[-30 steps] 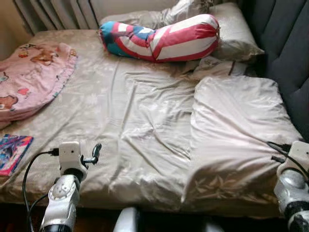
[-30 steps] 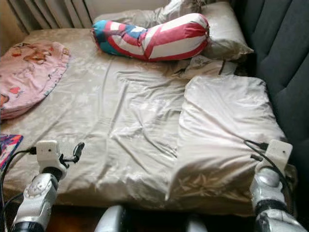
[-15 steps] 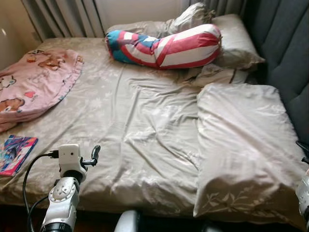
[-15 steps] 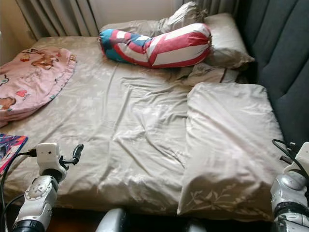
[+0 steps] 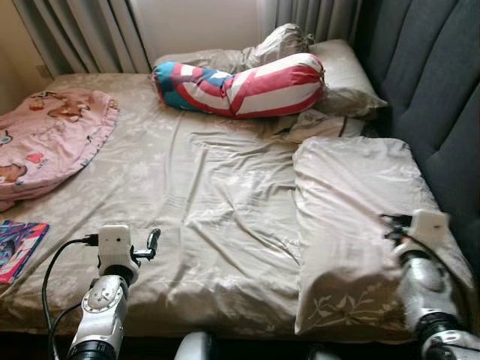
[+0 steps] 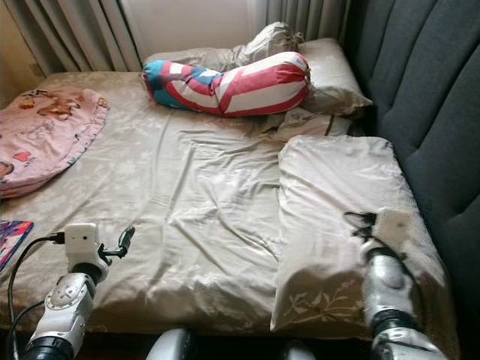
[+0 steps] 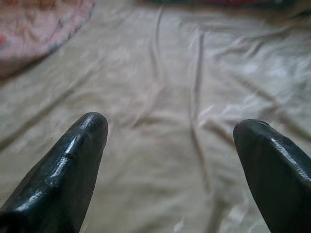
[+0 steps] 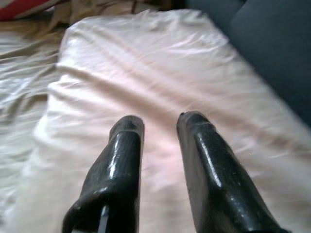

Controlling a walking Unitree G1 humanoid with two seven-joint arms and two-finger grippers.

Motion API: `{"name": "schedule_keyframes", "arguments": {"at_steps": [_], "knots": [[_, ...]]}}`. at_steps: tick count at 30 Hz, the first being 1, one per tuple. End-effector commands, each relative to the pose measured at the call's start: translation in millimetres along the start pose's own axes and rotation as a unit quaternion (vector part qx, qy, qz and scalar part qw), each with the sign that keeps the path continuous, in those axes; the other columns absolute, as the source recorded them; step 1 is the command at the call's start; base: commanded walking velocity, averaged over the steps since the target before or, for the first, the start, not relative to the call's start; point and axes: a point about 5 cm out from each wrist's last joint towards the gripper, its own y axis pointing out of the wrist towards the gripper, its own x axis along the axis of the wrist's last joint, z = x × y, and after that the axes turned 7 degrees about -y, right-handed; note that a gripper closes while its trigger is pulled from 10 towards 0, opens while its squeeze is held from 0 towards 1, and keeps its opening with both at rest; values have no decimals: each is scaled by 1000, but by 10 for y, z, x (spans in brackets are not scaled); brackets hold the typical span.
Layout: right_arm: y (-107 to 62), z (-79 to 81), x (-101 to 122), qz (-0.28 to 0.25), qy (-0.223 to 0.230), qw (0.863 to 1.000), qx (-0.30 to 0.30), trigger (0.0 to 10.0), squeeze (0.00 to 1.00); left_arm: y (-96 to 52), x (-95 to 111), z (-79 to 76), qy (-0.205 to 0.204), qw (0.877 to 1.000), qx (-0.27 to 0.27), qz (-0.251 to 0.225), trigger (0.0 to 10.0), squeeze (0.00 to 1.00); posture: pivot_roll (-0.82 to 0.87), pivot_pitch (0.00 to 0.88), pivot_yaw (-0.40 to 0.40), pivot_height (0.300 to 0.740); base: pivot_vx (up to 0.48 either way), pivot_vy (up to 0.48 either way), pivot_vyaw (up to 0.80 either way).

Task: Clean up the room

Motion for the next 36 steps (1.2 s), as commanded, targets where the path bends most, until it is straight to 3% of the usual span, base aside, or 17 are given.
{"name": "schedule_keyframes", "arguments": {"at_steps": [1, 4, 7, 10, 17, 18, 19, 22, 26, 30, 31, 35, 36], "knots": [[-65, 1, -210, 47, 2, 999, -10, 10000, 0, 4, -59, -20, -4, 1000, 1, 14, 10000, 0, -15, 0, 17, 660, 0, 0, 0], [-203, 190, -515, 103, -9, 994, 35, 10000, 0, -1, -176, -9, -23, 998, 16, 48, 10000, 0, -9, 0, 13, 680, 0, 0, 0], [-287, 241, -665, 130, -10, 990, 48, 10000, 0, 1, -224, -15, -32, 997, 24, 61, 10000, 0, 2, 0, 8, 700, 0, 0, 0], [-416, 305, -881, 180, 4, 982, 53, 10000, 0, -40, -384, -69, -31, 994, 14, 109, 10000, 0, -5, 0, 9, 720, 0, 0, 0], [-451, 276, -943, 198, 14, 979, 52, 10000, 0, -98, -516, -30, -50, 987, 31, 151, 10000, 0, -21, 0, 8, 740, 0, 0, 0], [-449, 238, -942, 197, 15, 979, 48, 10000, 0, -184, -653, -11, -46, 980, 37, 189, 10000, 0, -22, 0, 2, 740, 0, 0, 0], [-449, 238, -942, 197, 15, 979, 48, 10000, 0, -184, -653, -11, -46, 980, 37, 189, 10000, 0, -22, 0, 2, 740, 0, 0, 0], [-501, 314, -1002, 202, 6, 977, 65, 10000, 0, -370, -913, -32, -47, 964, 50, 256, 10000, 0, -35, 0, -2, 740, 0, 0, 0], [-681, 409, -1221, 242, -25, 966, 91, 10000, 0, -504, -1074, -86, -16, 955, 37, 295, 10000, 0, -32, 0, -19, 740, 0, 0, 0], [-784, 387, -1340, 265, -30, 960, 92, 10000, 0, -577, -1140, -68, -11, 950, 39, 310, 10000, 0, -20, 0, -25, 740, 0, 0, 0], [-865, 341, -1431, 284, -26, 955, 85, 10000, 0, -640, -1185, -20, -12, 947, 42, 319, 10000, 0, -11, 0, -26, 740, 0, 0, 0], [-917, 299, -1488, 296, -26, 952, 75, 10000, 0, -696, -1214, 45, -5, 944, 43, 328, 10000, 0, -20, 0, -13, 740, 0, 0, 0], [-960, 264, -1533, 305, -20, 950, 61, 10000, 0, -765, -1248, 126, 7, 940, 45, 339, 10000, 0, -32, 0, -3, 740, 0, 0, 0]]}}
